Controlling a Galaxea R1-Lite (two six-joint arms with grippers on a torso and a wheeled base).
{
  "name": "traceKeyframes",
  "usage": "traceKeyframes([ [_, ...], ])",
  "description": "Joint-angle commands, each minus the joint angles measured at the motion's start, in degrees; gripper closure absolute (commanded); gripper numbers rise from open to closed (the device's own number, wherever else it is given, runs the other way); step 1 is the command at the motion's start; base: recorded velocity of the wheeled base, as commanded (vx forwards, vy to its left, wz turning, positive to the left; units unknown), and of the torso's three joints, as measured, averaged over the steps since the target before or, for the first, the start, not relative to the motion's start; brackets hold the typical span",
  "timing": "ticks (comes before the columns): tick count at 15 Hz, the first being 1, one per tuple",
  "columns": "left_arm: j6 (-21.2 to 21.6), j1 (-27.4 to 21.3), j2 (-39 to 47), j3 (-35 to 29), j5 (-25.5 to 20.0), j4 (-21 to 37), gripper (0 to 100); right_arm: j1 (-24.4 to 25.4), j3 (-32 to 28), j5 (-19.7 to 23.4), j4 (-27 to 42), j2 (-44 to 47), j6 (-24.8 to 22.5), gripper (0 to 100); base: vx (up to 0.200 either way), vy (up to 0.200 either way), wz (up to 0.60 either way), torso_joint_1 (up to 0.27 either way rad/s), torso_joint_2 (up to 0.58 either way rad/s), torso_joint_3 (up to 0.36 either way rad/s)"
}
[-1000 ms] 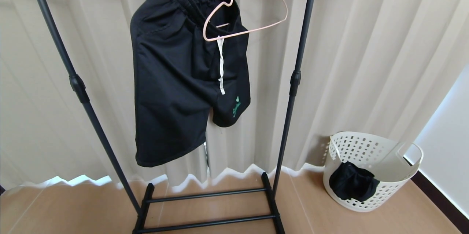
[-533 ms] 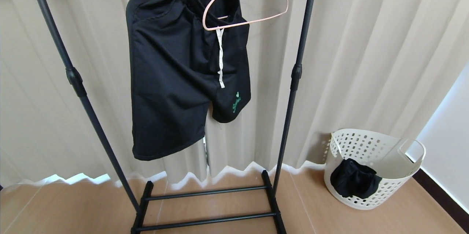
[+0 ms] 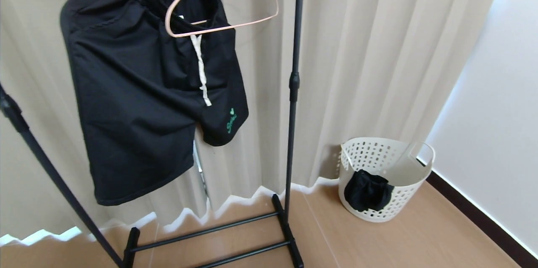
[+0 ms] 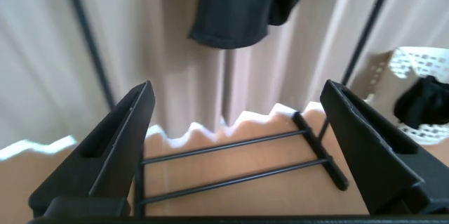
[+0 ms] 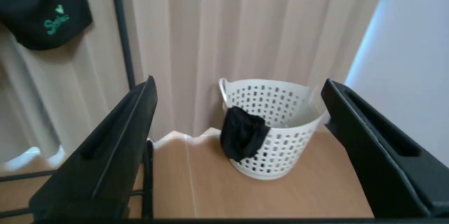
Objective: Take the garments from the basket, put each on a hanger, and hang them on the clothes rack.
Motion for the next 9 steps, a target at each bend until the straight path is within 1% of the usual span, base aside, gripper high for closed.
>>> traceKeyframes([
  [1,-0.01,0.00,0.08,0.00,0.02,-0.04,0,0.01,0.00,0.00,-0.07,0.09,-0.04,0,0.000,0.000,0.00,0.000,0.00,0.000],
  [9,-0.01,0.00,0.08,0.00,0.02,-0.04,0,0.01,0.00,0.00,0.01,0.09,-0.04,0,0.000,-0.200,0.00,0.002,0.00,0.001],
])
